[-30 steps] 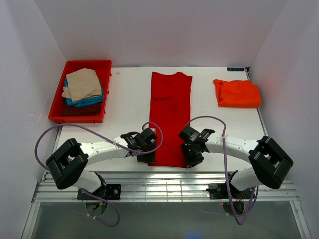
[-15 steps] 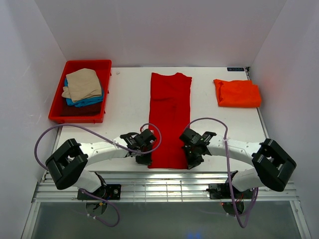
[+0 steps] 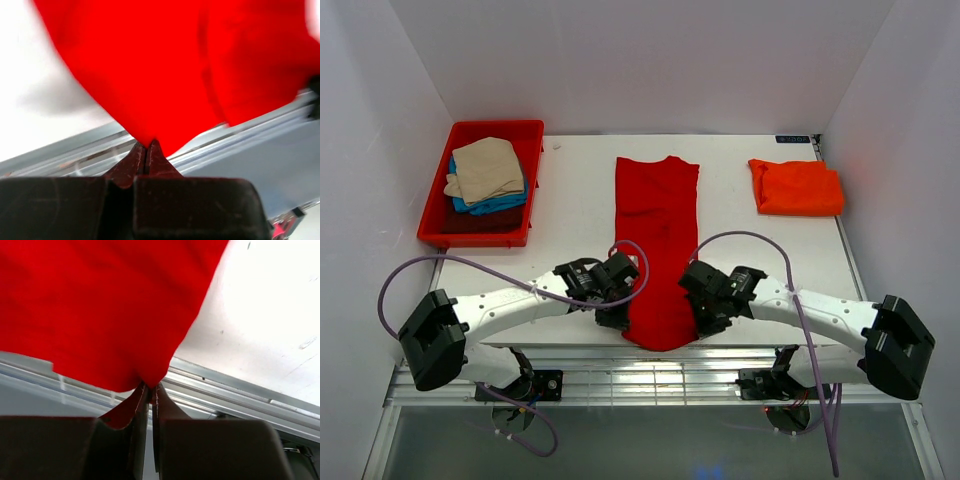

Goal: Fold and stack the t-shirts
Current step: Fold the tshirt

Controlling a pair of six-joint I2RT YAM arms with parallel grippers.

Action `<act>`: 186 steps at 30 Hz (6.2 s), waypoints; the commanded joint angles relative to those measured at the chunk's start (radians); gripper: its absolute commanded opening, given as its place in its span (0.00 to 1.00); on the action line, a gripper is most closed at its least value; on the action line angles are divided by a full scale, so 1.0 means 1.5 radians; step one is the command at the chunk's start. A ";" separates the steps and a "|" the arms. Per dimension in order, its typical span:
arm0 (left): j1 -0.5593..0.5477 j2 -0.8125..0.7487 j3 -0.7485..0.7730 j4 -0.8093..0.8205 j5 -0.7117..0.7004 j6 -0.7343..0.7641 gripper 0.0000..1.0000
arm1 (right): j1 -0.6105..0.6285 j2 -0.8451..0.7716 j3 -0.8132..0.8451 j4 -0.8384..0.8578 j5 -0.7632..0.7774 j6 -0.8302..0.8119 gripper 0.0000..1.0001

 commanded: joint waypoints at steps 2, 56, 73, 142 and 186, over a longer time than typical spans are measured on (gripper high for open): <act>-0.001 -0.010 0.101 -0.015 -0.078 0.004 0.01 | 0.003 0.017 0.130 -0.039 0.105 0.008 0.08; 0.302 0.379 0.380 0.193 -0.123 0.209 0.00 | -0.241 0.517 0.595 0.057 0.366 -0.324 0.08; 0.317 0.336 0.423 0.193 -0.322 0.170 0.45 | -0.275 0.590 0.726 0.059 0.427 -0.362 0.40; 0.349 0.124 -0.030 0.418 -0.044 0.221 0.61 | -0.269 0.243 0.132 0.293 0.007 -0.131 0.53; 0.349 0.179 -0.073 0.390 -0.051 0.225 0.59 | -0.269 0.309 0.154 0.291 -0.024 -0.130 0.51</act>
